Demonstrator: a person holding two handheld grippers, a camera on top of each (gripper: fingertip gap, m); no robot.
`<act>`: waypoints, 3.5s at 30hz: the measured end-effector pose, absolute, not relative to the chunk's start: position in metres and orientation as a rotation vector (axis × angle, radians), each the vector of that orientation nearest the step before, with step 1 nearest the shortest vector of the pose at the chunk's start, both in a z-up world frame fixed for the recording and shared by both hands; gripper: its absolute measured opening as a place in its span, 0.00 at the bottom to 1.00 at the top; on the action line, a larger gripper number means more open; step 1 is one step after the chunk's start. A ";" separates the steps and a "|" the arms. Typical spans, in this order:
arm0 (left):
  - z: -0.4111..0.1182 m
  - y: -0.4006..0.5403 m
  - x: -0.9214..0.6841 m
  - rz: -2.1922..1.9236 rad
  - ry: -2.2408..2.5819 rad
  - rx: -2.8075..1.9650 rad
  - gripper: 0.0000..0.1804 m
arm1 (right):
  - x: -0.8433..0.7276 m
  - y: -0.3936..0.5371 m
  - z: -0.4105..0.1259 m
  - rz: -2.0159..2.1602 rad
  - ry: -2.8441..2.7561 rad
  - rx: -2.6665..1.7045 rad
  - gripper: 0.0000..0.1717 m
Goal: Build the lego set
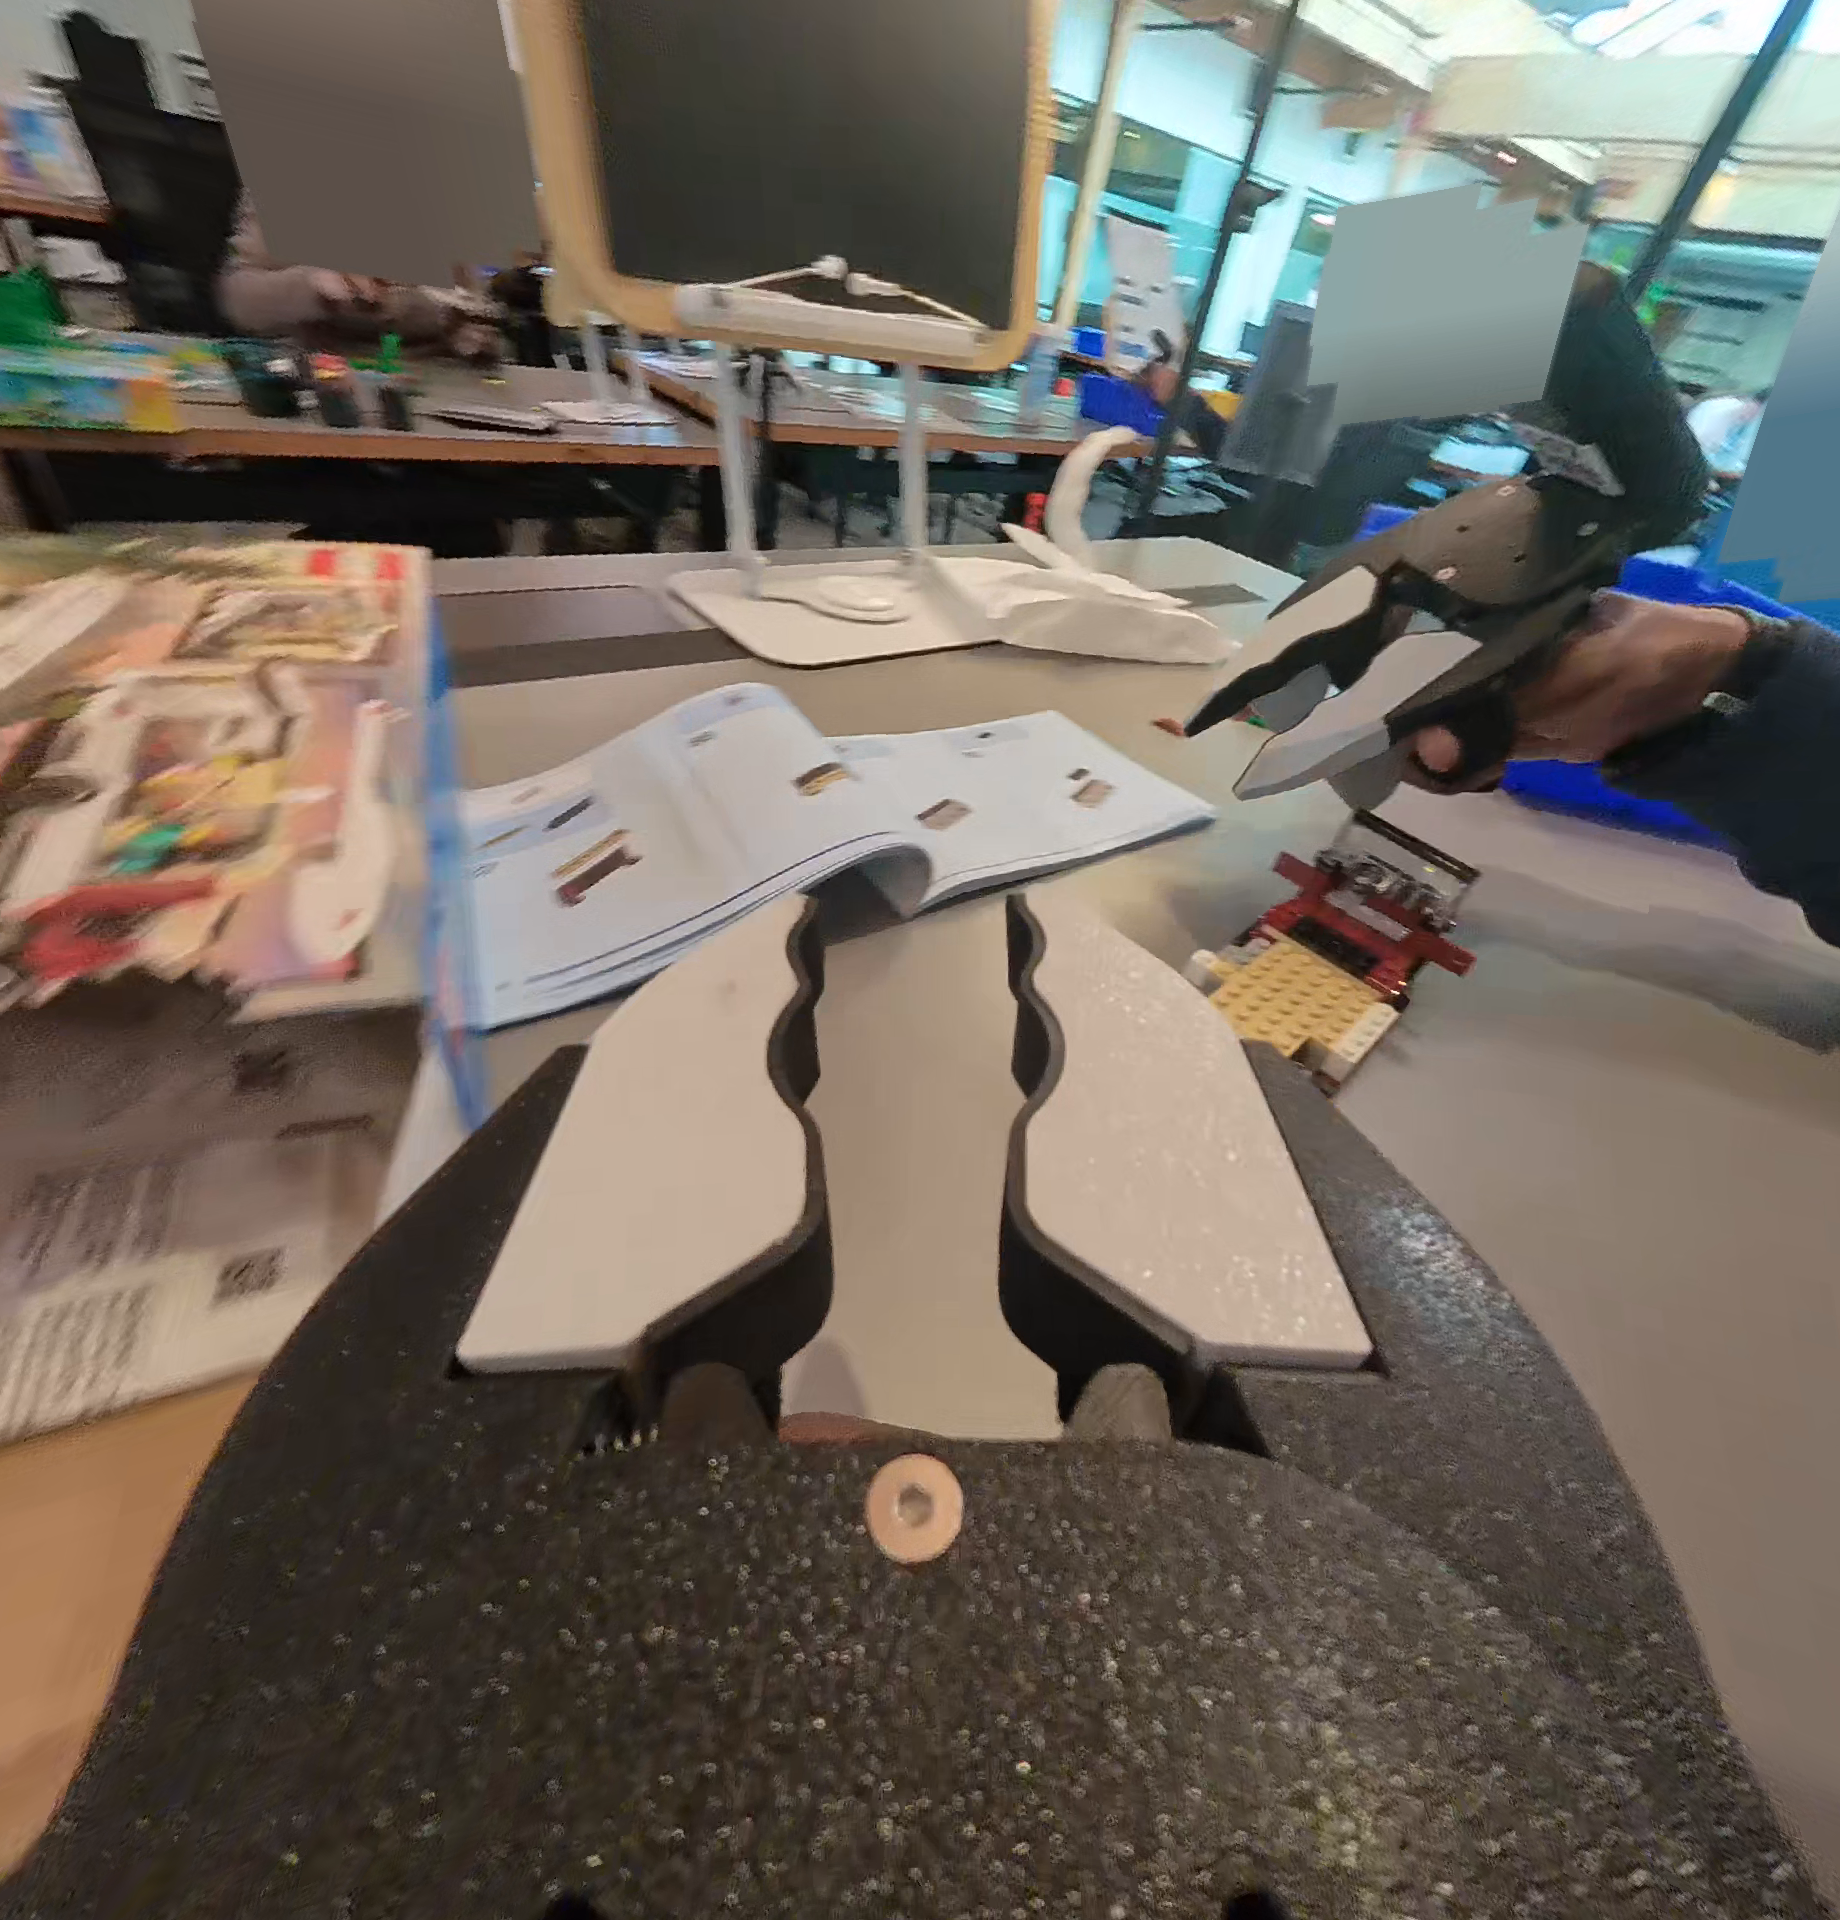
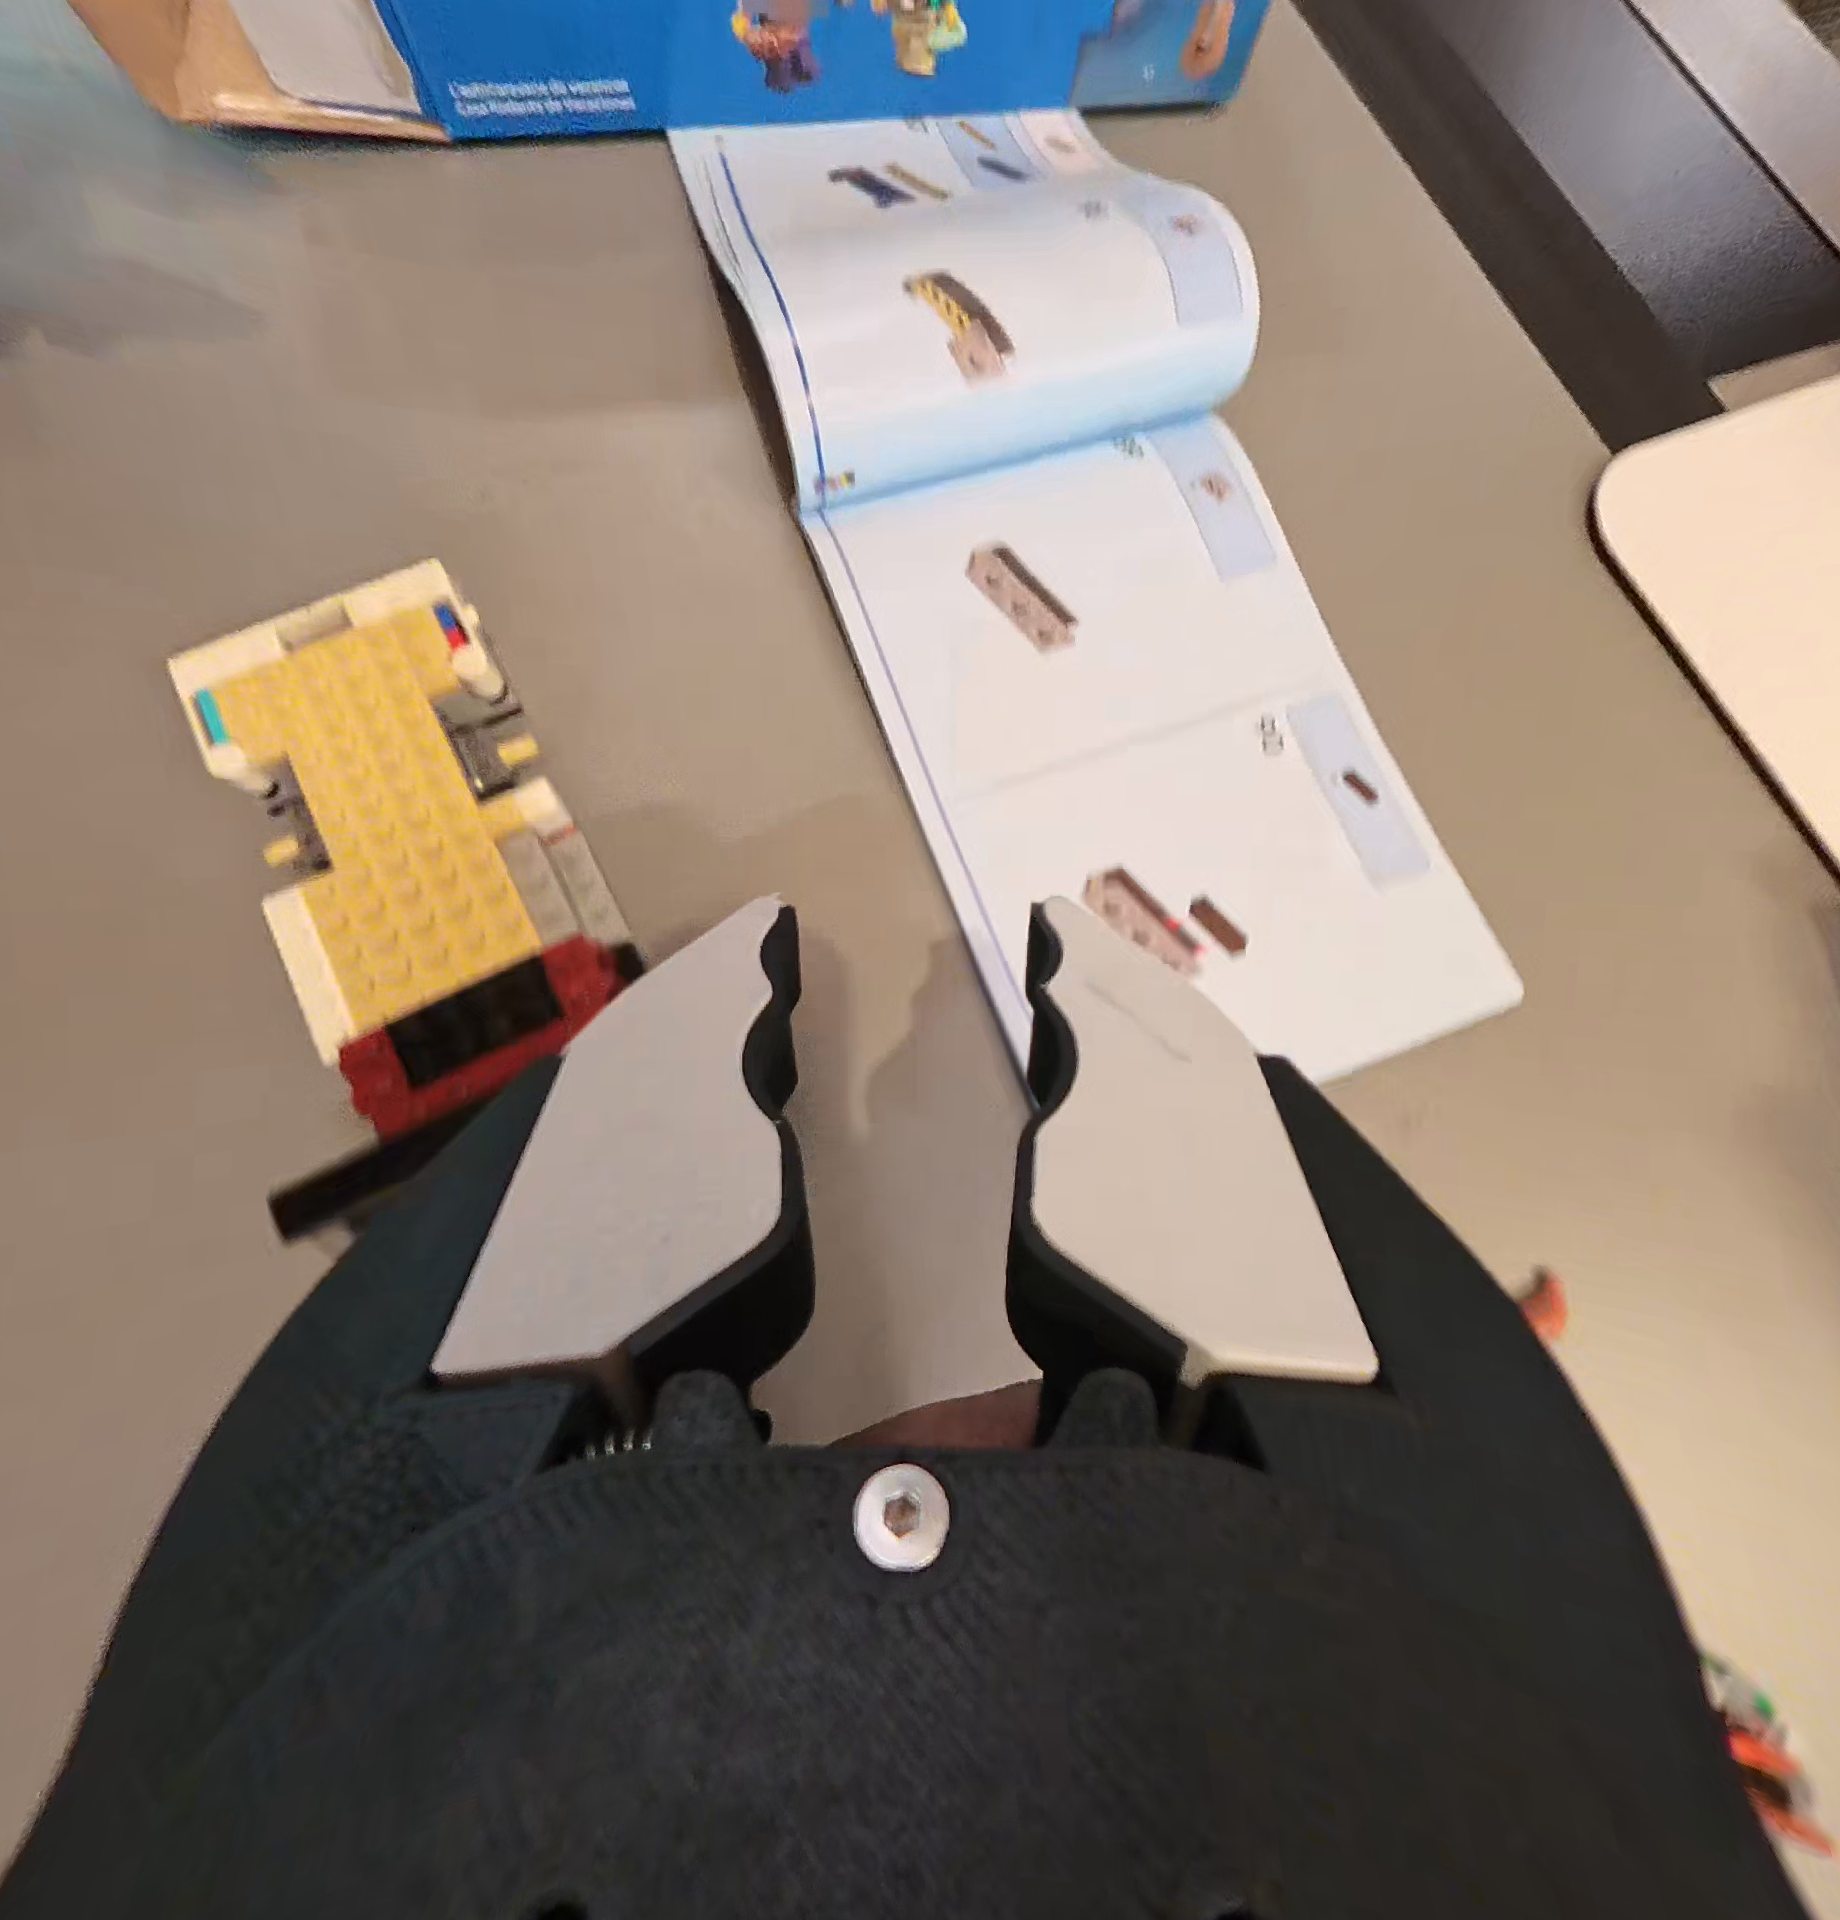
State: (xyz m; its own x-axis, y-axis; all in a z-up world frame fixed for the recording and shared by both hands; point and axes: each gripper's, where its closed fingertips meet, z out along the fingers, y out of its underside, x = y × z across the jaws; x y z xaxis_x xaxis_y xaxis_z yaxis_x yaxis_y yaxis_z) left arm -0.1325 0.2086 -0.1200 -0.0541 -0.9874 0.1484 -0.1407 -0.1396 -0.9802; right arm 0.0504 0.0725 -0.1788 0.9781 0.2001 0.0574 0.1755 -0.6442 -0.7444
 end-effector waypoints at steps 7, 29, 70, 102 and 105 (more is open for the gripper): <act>-0.118 0.164 -0.049 -1.165 1.584 -1.121 0.20 | 0.069 0.028 -0.192 0.073 -0.124 -2.224 0.24; -0.143 0.156 -0.012 -1.278 1.590 -1.194 0.18 | 0.076 0.016 -0.215 0.095 -0.102 -2.271 0.24; -0.157 0.164 -0.013 -1.188 1.627 -1.299 0.17 | 0.066 -0.024 -0.180 0.092 0.027 -2.100 0.23; -0.179 0.167 -0.029 -1.048 1.739 -1.374 0.18 | 0.245 -0.274 -0.115 -0.536 0.342 -2.677 0.23; -0.178 0.167 -0.029 -1.046 1.734 -1.370 0.18 | 0.283 -0.316 -0.149 -0.378 0.572 -2.838 0.22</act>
